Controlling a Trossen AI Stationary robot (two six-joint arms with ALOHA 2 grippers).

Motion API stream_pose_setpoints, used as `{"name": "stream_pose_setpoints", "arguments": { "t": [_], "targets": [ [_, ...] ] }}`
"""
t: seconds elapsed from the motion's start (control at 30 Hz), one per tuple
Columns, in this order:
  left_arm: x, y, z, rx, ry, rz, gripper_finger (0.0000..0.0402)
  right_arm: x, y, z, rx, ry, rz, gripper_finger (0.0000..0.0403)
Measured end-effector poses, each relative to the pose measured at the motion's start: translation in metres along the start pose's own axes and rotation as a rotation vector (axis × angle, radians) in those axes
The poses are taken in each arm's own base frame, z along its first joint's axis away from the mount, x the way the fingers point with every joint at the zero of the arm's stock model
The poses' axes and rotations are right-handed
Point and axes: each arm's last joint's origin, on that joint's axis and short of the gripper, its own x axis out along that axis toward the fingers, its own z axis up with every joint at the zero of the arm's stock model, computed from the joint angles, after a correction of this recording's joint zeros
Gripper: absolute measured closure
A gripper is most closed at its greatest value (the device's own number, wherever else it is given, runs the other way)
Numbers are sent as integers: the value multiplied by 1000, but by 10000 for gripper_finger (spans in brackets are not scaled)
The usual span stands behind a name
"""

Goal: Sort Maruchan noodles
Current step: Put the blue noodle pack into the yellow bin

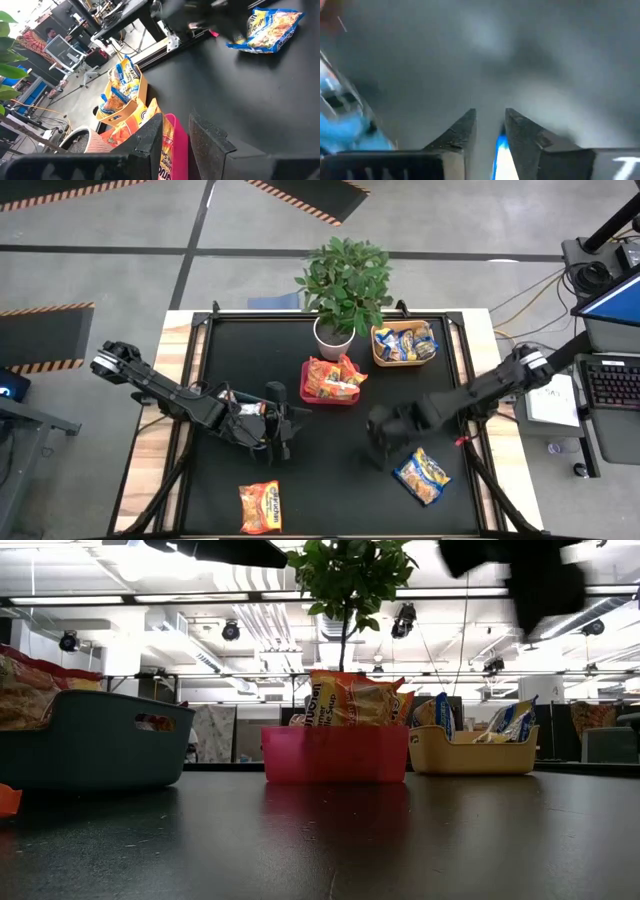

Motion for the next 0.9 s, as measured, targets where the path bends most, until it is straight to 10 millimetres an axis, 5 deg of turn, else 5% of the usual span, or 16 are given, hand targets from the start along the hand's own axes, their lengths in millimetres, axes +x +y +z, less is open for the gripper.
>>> {"name": "stream_pose_setpoints", "arguments": {
  "t": [0.27, 0.43, 0.67, 0.9],
  "targets": [
    [0, 0, 1, -13, -9, 2, 322, 54, 1, -68, 40, 318, -179, 366],
    [0, 0, 1, -19, -10, 3, 322, 70, -3, -87, 47, 370, -290, 392],
    [0, 0, 2, -25, -15, 3, 322, 87, -2, -70, 10, 196, -286, 394],
    [1, 0, 1, -33, -14, 2, 322, 53, 15, -27, -116, -271, -241, 394]
  ]
}}
